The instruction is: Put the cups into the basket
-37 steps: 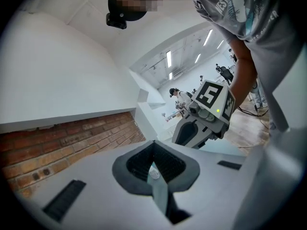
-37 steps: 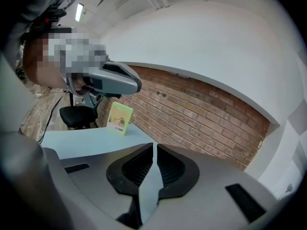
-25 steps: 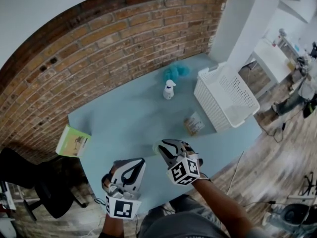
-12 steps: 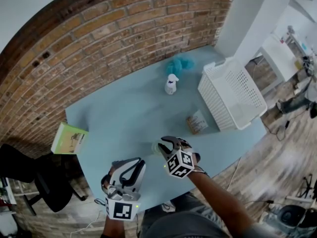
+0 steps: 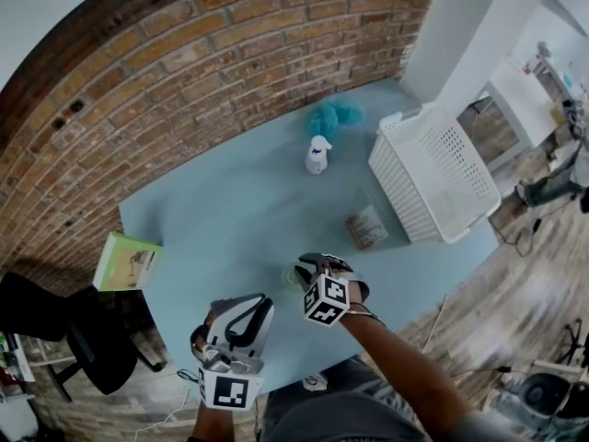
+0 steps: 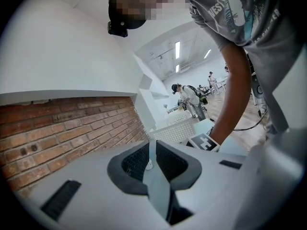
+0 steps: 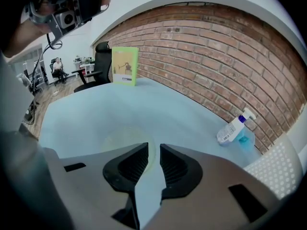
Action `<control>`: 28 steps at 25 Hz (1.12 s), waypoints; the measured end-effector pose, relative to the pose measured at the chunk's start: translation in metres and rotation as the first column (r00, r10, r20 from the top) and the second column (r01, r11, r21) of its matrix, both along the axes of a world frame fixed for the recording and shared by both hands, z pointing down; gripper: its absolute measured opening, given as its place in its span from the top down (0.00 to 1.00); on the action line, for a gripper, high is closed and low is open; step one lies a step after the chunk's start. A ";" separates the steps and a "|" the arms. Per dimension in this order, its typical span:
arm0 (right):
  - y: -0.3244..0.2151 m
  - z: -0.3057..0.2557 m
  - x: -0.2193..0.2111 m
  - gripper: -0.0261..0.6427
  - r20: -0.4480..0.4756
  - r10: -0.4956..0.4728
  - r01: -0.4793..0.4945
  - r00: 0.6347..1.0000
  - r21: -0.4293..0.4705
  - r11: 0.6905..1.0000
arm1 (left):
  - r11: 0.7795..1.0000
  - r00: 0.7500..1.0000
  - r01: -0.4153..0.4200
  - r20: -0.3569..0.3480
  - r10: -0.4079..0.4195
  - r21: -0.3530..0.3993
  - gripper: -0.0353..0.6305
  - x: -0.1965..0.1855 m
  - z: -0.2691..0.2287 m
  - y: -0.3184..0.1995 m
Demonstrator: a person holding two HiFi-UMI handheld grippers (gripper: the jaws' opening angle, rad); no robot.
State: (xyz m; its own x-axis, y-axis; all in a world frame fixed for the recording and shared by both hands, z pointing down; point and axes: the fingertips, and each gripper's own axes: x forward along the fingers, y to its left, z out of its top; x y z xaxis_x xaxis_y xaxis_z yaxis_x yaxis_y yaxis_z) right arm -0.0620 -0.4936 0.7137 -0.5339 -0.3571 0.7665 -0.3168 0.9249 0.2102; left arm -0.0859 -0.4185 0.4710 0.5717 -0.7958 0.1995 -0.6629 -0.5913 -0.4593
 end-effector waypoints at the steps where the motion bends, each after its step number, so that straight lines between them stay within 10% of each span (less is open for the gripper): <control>1: 0.000 0.003 0.001 0.84 -0.011 0.004 -0.004 1.000 -0.006 1.000 | 1.000 1.000 -0.003 0.000 0.003 -0.003 0.90 0.001 0.001 -0.001; 28: -0.015 -0.093 0.038 0.91 0.058 0.082 -0.088 0.995 0.126 0.988 | 0.989 0.988 -0.146 -0.055 0.147 0.031 0.90 0.044 -0.014 -0.010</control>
